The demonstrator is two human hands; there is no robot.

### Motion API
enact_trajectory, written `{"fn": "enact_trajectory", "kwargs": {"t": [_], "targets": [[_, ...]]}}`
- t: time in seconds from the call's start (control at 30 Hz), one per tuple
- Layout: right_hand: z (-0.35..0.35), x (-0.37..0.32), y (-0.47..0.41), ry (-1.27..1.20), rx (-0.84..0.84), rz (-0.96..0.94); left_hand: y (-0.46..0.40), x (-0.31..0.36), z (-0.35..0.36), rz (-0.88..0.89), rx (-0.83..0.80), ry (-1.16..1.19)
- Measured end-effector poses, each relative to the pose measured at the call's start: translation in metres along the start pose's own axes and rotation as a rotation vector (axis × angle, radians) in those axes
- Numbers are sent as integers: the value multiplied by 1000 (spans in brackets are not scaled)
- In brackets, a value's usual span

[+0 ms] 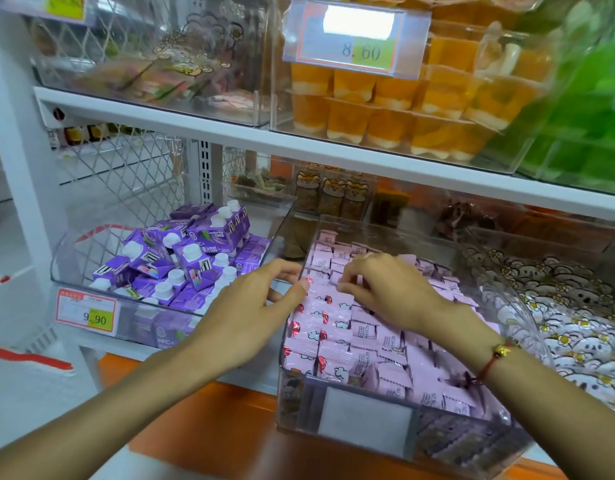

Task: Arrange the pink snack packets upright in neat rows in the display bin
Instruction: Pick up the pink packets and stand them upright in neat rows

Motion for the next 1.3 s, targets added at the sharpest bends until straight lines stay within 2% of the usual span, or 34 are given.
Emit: {"fn": "enact_trajectory", "kwargs": {"t": [0.13, 0.37, 0.53, 0.67, 0.73, 0.8, 0.9, 0.97, 1.03, 1.1, 1.17, 1.23, 1.3], "targets": [[-8, 1, 6, 48, 196, -36, 0, 0, 0, 4, 0, -15], [-24, 0, 19, -235, 532, 101, -2, -2, 0, -3, 21, -23], [-24, 3, 12, -582, 510, 304, -4, -2, 1, 16, 64, -34], [-48, 1, 21, -632, 893, 364, -6, -2, 0, 30, 71, -43], [-56, 4, 25, -709, 983, 432, -6, -1, -1, 49, 107, -35], [-55, 7, 27, -906, 957, 570, -3, 6, -6, 153, 198, -32], [-41, 0, 29, -1180, 724, 768, 4, 26, -9, 374, 248, 19], [-32, -8, 29, -1323, 575, 824, 8, 39, -7, 522, 253, 3], [-30, -16, 29, -1451, 422, 856, 8, 44, -9, 564, 283, 26], [-30, -18, 28, -1445, 300, 866, 1, 39, -16, 380, 291, 241], [-33, -13, 29, -1225, 285, 838, -7, 29, -18, 57, 257, 517], [-43, -14, 28, -1023, 366, 671, -9, 20, -18, -129, 269, 571], [-54, -27, 28, -927, 336, 403, -8, 20, -19, -155, 284, 557]]}}
Point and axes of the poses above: each hand's wrist, its own y-axis away from the middle knuckle, its own z-axis out of the palm, x = y × z, the point moved 4 cm from there along -y, towards the middle knuckle, and after that the axes turned 10 degrees about x, right-handed, at the moved point
